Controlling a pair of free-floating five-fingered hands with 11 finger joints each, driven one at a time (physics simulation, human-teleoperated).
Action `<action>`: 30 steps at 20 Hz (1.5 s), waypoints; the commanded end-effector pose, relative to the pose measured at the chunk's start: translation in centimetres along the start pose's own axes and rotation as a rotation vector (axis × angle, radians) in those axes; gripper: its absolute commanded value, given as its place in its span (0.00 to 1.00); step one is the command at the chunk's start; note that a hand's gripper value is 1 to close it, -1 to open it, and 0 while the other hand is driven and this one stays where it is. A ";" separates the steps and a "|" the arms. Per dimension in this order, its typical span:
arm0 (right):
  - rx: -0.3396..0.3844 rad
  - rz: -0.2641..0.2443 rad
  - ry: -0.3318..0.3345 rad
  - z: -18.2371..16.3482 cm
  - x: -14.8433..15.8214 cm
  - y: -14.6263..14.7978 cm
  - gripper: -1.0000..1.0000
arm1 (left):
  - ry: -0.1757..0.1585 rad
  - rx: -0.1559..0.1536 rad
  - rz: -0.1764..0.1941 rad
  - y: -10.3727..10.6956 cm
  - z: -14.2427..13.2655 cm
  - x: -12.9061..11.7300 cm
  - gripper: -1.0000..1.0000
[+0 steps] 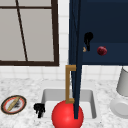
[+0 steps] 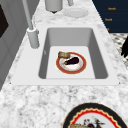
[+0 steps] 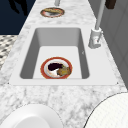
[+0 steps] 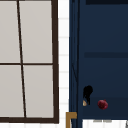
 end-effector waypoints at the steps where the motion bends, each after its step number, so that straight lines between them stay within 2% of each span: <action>1: 0.034 0.022 0.033 -2.3 1.7 -0.4 0.00 | 0.000 0.000 0.000 0.0 0.0 0.0 0.50; 6: 0.036 0.037 0.044 -4.7 2.4 1.4 0.00 | 0.000 0.000 0.000 0.0 0.0 0.0 0.50; 9: -0.007 0.058 0.037 -6.5 2.0 1.8 0.00 | 0.000 0.000 0.000 0.0 0.0 0.0 0.50; 14: -0.064 0.061 0.005 -5.8 1.5 3.8 0.00 | 0.000 0.000 0.000 0.0 0.0 0.0 0.50; 17: -0.121 0.070 0.013 -6.4 1.8 4.9 0.00 | 0.000 0.000 0.000 0.0 0.0 0.0 0.50; 19: -0.109 0.063 0.021 -7.9 1.9 3.6 0.00 | 0.000 0.000 0.000 0.0 0.0 0.0 0.50; 21: -0.097 0.040 0.016 -7.8 1.9 2.8 0.00 | 0.000 0.000 0.000 0.0 0.0 0.0 0.50; 24: -0.095 0.066 0.021 -6.8 1.9 4.3 0.00 | 0.000 0.000 0.000 0.0 0.0 0.0 0.50; 26: -0.085 0.058 0.024 -6.4 2.0 4.5 0.00 | 0.000 0.000 0.000 0.0 0.0 0.0 0.50; 27: -0.088 0.057 0.018 -5.6 2.3 4.7 1.00 | 0.000 0.000 0.000 0.0 0.0 0.0 0.50; 28: -0.117 0.086 0.004 -4.9 2.3 4.2 1.00 | 0.000 0.000 0.000 0.0 0.0 0.0 0.50; 30: -0.183 0.058 -0.005 -4.1 2.0 3.8 1.00 | 0.000 0.000 0.000 0.0 0.0 0.0 0.50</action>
